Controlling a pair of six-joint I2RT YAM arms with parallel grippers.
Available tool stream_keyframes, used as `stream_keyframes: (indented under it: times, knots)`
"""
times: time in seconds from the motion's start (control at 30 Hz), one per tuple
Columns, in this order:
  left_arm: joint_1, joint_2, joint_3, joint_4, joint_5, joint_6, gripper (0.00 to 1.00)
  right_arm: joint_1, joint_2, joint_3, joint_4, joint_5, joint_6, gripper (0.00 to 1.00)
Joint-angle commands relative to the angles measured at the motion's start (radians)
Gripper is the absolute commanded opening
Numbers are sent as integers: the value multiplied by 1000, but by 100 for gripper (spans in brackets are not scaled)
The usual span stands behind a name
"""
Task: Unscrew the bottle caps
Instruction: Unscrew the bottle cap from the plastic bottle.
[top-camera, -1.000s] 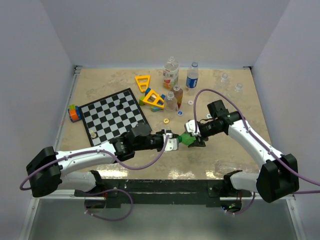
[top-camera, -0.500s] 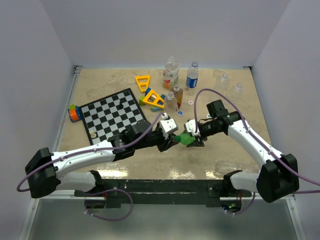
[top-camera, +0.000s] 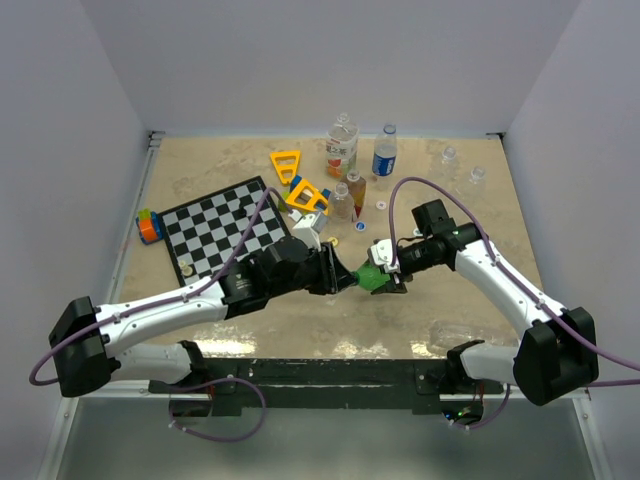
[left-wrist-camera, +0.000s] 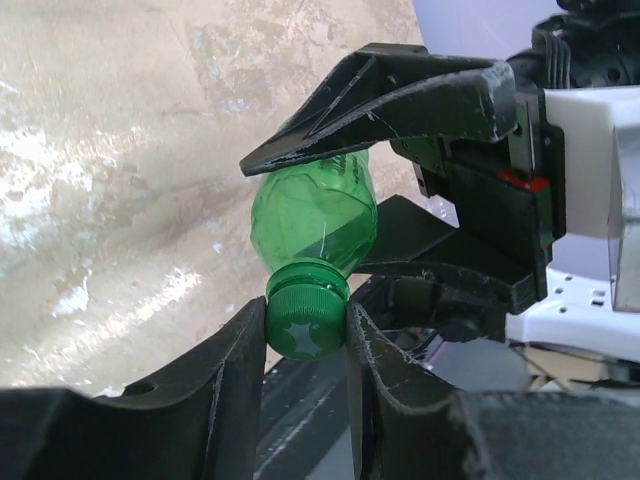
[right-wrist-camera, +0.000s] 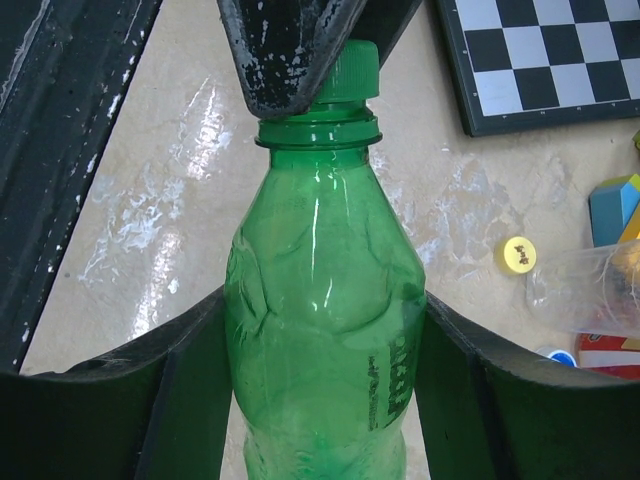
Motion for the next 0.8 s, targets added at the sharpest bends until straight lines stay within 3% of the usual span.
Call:
stream_keyframes:
  times: [0.0, 0.23, 0.43, 0.6, 0.77]
  knots:
    - [15, 6, 64, -68, -74, -152, 0, -11, -4, -2, -36, 40, -8, 0]
    - [15, 26, 53, -77, -113, -104, 2, -11, -4, -2, -34, 42, -6, 0]
    - [15, 22, 47, -62, -93, -69, 34, -11, -2, 0, -33, 42, -6, 0]
    - [15, 8, 33, -45, -67, -42, 50, -11, 0, -3, -31, 43, -5, 0]
    - [15, -52, -2, -34, -56, 4, 80, -11, 3, -3, -33, 43, -5, 0]
